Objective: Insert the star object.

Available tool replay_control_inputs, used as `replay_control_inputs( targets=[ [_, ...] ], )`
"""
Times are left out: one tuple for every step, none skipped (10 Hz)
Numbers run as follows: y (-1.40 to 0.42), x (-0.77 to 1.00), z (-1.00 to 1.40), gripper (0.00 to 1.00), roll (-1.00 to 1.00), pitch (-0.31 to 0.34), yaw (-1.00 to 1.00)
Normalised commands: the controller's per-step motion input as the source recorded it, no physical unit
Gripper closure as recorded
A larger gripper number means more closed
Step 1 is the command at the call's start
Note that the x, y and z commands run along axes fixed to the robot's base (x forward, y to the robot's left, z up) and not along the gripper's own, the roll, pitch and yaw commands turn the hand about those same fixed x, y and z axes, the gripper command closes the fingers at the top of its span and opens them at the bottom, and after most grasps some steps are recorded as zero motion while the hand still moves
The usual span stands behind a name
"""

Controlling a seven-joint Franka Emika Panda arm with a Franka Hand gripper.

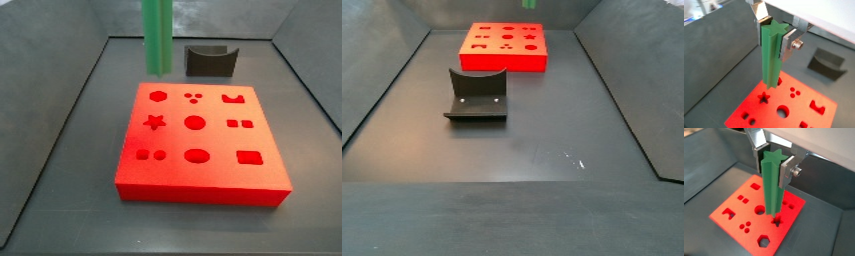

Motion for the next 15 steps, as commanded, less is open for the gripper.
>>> replay_control_inputs(
  targets=[
    [-0.13, 0.05, -0.58, 1.00, 0.00, 0.081, -0.85],
    [-0.29, 0.00, -0.69, 1.00, 0.00, -0.084, -0.73],
    [-0.24, 0.12, -0.86, 1.00, -0.03, -0.130, -0.57],
    [-0.11, 0.12, -0.65, 1.00, 0.00, -0.054, -0.47],
    [0.09, 0.09, -0.44, 1.00, -0.01, 0.000, -0.40],
    [0.11, -0.12, -0.29, 1.00, 0.00, 0.000, -0.11],
    [0.11, -0.33, -0.23, 1.00, 0.03, 0.000, -0.05],
    [0.00, -0.27, -0.25, 1.00, 0.01, 0.000, 0.00],
    [0.00, -0.24, -0.18, 1.00, 0.01, 0.000, 0.00],
    [0.00, 0.00, -0.17, 1.00, 0.01, 0.000, 0.00],
    [0.00, 0.21, -0.19, 1.00, 0.00, 0.000, 0.00],
    [0.01, 0.17, -0.12, 1.00, 0.00, 0.000, 0.00],
    [0.00, 0.31, -0.04, 1.00, 0.01, 0.010, 0.00],
    [0.00, 0.31, 0.00, 1.00, 0.00, 0.007, 0.00],
    [0.00, 0.21, -0.10, 1.00, 0.03, 0.017, 0.00]
  ],
)
